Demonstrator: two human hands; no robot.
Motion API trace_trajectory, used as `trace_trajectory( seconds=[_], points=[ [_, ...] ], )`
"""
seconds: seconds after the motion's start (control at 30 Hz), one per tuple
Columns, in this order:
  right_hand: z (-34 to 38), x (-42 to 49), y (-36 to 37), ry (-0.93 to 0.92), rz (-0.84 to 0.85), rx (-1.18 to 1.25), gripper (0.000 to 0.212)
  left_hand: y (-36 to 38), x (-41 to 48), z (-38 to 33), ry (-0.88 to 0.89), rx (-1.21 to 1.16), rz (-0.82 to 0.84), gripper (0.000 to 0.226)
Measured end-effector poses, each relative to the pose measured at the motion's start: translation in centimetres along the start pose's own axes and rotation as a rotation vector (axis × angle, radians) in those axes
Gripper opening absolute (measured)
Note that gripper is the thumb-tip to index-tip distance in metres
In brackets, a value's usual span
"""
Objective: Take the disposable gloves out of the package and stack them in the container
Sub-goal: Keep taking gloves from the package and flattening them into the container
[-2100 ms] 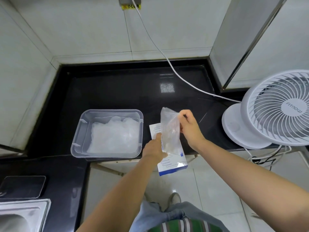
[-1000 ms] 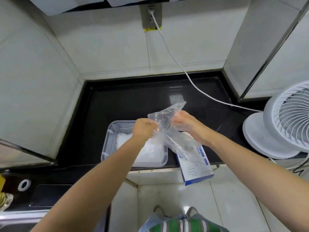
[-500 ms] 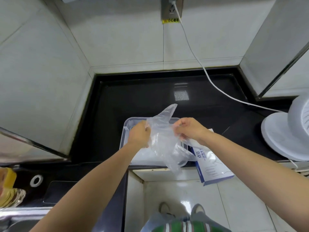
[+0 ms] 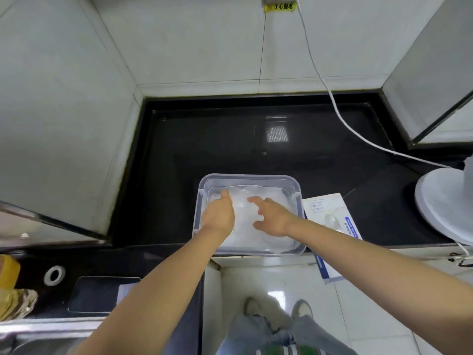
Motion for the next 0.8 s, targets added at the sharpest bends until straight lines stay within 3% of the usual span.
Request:
trace_trajectory(
  seconds=[0.13,0.27,0.33,0.4,0.47,0.53,0.63,0.7,0.8],
  points=[
    [-1.7,0.9,2.2,0.101,0.137,-0.141,0.085,0.5,-0.7,-0.4,0.037,0.106,0.004,0.065],
    [-2.2,1.6,2.8,0.119,0.147,-0.166,0.094,-2.1,-1.9,-5.0,0.323,0.3,-0.337,0.055],
    [-2.2,1.7,3.1,0.114,0.144,-0.15,0.089,-0.7,-1.3,-6.2,0.411,0.214,-0.219,0.044],
    [-2.3,1.6,3.4,0.113,0.153,-0.138,0.088,2.4,-0.2,-4.9,0.291,0.081,0.094,0.037],
    [-2.5,1.4,3.3,0.12,0.145,-0.144,0.094,5.1,0.5,-2.4,0.125,-0.037,0.307,0.049],
    [-2.4,1.4,2.5,0.112,0.075,-0.115,0.091,6.3,0.9,-0.5,0.03,-0.155,0.356,0.058],
    [-1.4,1.4,1.3,0.044,-0.041,0.037,0.07,7.0,1.0,-0.3,0.02,-0.232,0.388,0.064],
    [-0.8,1.3,1.7,0.014,-0.011,0.123,0.061,7.1,0.9,-0.6,0.05,-0.15,0.397,0.072],
    [-1.6,1.0,3.4,0.104,0.129,0.101,0.072,7.4,0.9,-0.3,0.079,0.045,0.38,0.089]
  ],
)
Point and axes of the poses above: each hand's wrist, its own x-axis towards the middle knuckle, its own y-axis out of the palm, z = x × y, the point moved 10 cm from there along x, towards the middle knuckle, and after that the axes turned 6 degrees about x, right-handed, at the moved point
